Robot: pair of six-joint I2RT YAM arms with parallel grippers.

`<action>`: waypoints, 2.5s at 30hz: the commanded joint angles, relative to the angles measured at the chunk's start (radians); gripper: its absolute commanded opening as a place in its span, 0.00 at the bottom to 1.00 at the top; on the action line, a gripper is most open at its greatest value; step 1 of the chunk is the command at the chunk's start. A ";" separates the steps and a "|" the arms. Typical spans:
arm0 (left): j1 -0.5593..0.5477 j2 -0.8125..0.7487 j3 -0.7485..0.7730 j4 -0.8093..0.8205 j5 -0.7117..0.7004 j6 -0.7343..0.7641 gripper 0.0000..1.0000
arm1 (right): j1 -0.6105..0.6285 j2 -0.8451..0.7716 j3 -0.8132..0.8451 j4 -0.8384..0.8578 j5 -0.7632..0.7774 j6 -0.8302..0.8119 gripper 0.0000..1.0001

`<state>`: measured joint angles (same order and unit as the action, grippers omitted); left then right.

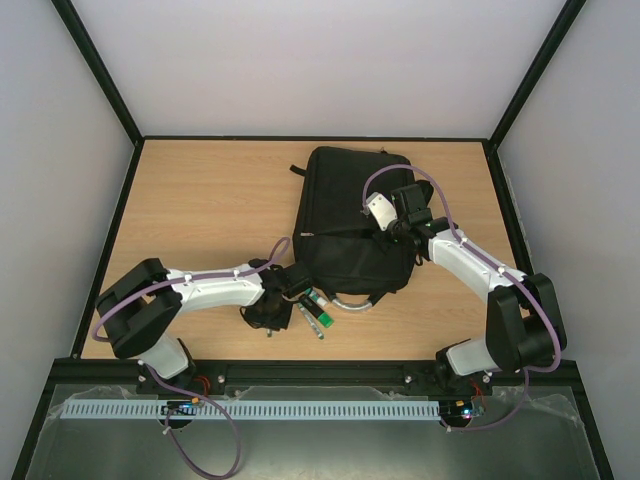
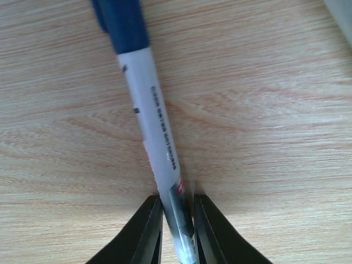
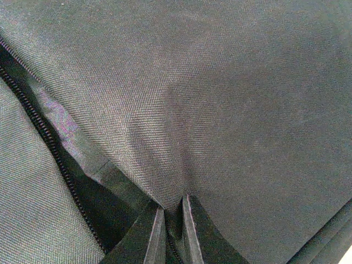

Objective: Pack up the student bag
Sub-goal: Pick up the stationery from the center of the board, then place the stationery in the student bag.

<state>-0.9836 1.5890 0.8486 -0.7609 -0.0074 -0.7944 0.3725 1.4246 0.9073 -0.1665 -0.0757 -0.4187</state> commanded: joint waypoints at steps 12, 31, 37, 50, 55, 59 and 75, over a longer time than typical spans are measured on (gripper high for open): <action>-0.001 -0.066 0.060 -0.180 -0.137 0.000 0.02 | 0.003 -0.024 -0.017 -0.054 -0.044 -0.001 0.11; -0.012 0.028 0.454 0.074 0.223 0.252 0.02 | 0.002 -0.051 -0.024 -0.044 -0.051 0.008 0.11; 0.000 0.194 0.552 0.123 0.278 0.305 0.02 | 0.002 -0.071 -0.033 -0.036 -0.051 0.007 0.11; 0.150 0.465 0.836 0.092 0.346 0.290 0.02 | 0.002 -0.076 -0.037 -0.038 -0.053 0.001 0.11; 0.176 0.540 0.922 0.091 0.343 0.269 0.02 | 0.002 -0.073 -0.037 -0.038 -0.053 0.001 0.11; 0.165 0.557 0.990 0.064 0.345 0.269 0.02 | 0.003 -0.065 -0.036 -0.035 -0.047 0.004 0.11; 0.130 0.238 0.601 0.121 0.398 0.241 0.02 | 0.002 -0.087 -0.040 0.001 0.016 0.023 0.03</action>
<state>-0.8536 1.8584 1.4796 -0.6624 0.3252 -0.5468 0.3683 1.3693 0.8787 -0.1543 -0.0612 -0.4030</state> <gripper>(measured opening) 0.099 0.036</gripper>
